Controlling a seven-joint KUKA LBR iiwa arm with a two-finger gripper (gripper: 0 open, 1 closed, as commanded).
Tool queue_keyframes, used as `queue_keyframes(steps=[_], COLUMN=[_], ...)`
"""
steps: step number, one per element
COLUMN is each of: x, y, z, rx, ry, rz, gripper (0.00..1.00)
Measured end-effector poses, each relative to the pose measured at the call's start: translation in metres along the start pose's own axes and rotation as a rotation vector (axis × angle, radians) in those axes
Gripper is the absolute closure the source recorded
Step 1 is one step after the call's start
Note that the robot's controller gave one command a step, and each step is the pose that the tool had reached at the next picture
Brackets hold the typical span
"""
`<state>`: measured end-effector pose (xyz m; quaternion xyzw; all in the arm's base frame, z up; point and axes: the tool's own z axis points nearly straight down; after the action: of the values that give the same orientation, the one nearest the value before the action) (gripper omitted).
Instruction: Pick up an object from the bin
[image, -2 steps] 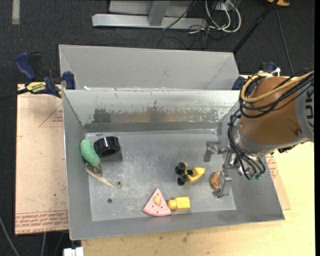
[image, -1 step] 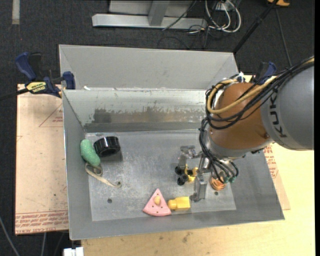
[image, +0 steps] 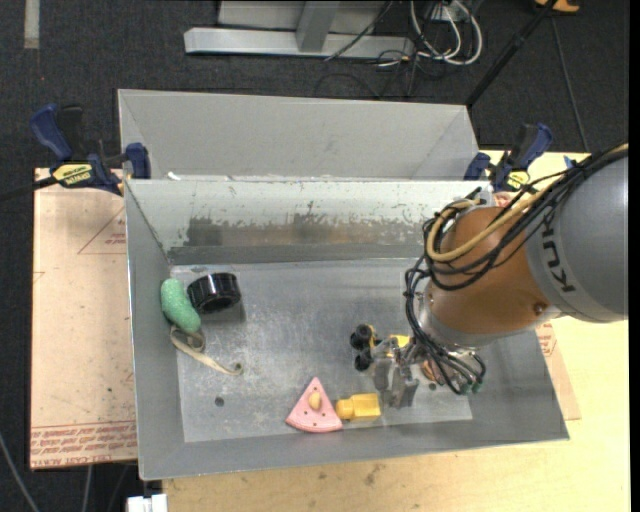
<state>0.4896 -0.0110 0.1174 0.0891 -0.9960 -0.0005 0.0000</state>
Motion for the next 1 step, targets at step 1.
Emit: queue_keyframes(steps=[1], x=[-0.0001], y=[0.0002], z=[0.0000], rx=[0.000], ry=[0.000], rz=[-0.001], gripper=[0.00])
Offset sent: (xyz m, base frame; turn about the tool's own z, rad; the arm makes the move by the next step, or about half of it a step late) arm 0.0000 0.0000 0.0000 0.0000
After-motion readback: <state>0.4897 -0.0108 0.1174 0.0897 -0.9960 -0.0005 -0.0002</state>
